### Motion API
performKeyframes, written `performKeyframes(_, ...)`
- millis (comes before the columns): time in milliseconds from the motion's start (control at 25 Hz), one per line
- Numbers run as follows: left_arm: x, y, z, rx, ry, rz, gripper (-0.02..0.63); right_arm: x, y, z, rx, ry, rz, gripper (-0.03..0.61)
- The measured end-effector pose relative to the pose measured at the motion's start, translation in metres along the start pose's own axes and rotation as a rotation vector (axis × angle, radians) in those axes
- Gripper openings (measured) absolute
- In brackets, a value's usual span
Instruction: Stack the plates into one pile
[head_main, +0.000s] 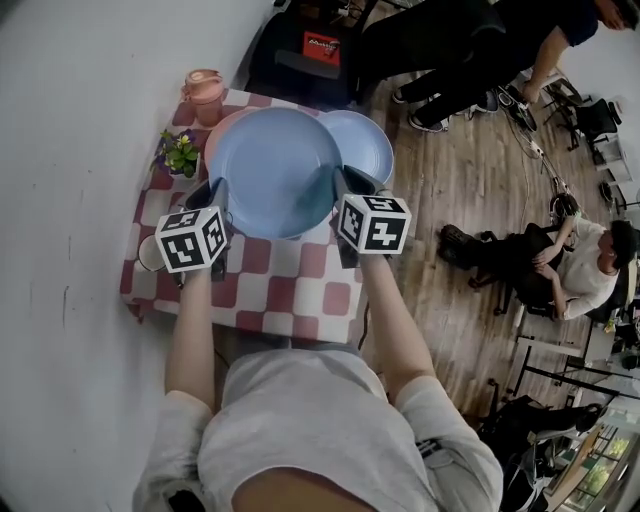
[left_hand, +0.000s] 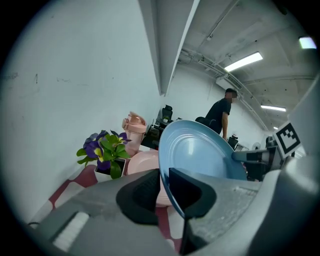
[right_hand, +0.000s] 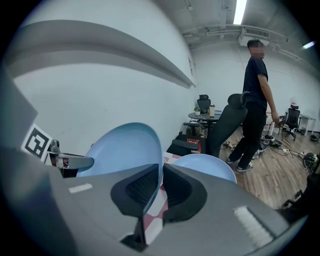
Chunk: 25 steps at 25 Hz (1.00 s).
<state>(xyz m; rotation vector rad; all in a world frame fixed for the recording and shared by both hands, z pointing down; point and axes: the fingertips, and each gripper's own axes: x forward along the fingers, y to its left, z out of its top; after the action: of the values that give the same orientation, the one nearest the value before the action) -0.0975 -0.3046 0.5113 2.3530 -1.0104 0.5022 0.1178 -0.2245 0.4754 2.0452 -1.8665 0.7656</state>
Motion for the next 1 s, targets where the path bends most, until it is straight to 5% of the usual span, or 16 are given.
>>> performKeyframes(1000,0.078,0.074,-0.027,-0.19,0.084,0.222,0.063,0.158,-0.006,-0.008,-0.034,0.154,0.125,0.015)
